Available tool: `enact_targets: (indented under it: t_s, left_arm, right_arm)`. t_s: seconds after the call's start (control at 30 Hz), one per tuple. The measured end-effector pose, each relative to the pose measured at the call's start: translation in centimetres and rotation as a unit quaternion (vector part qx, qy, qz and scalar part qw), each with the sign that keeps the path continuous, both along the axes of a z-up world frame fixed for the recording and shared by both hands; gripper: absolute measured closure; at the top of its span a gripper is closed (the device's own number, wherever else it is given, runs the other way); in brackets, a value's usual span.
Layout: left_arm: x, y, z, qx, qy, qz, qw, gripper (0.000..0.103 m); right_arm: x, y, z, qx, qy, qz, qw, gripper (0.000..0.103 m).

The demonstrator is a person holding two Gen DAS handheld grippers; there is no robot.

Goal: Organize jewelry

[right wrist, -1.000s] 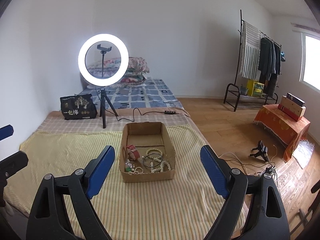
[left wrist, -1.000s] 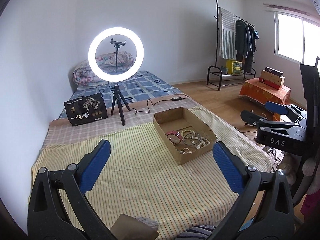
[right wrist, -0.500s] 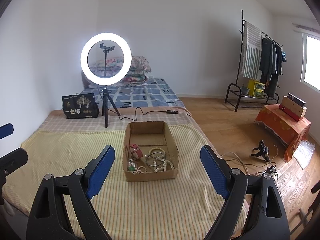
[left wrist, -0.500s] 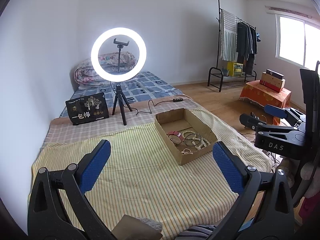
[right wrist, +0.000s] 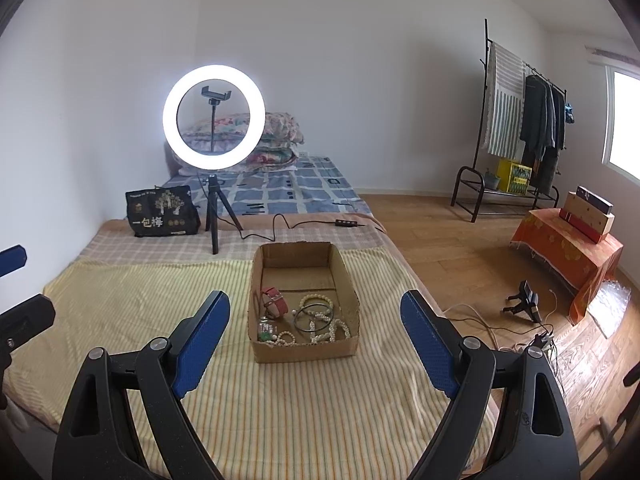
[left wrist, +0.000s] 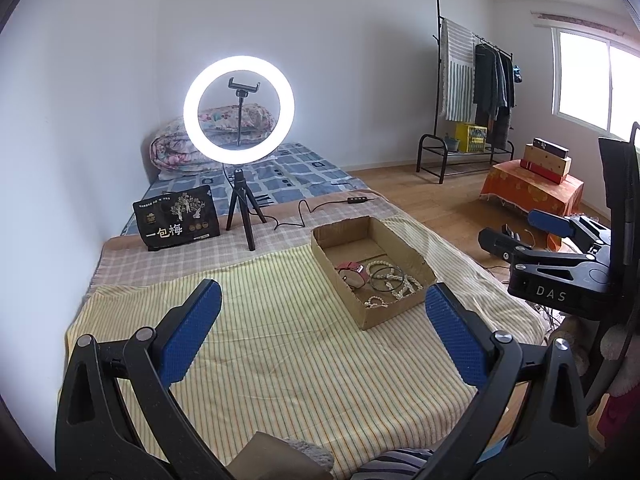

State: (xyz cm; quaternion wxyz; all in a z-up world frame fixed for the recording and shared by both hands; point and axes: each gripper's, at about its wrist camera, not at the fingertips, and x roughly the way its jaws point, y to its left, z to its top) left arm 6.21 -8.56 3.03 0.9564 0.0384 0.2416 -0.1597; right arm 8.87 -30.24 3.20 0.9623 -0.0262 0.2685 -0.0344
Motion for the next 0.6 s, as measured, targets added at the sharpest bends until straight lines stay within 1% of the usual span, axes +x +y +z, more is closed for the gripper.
enact_targets:
  t_s: [0.6]
  left_arm:
    - [-0.09,0.01,0.06,0.004,-0.004,-0.001,1.0000,0.000]
  right_arm:
    - [-0.05,-0.01,0.05,-0.001,0.002,0.000,1.000,0.016]
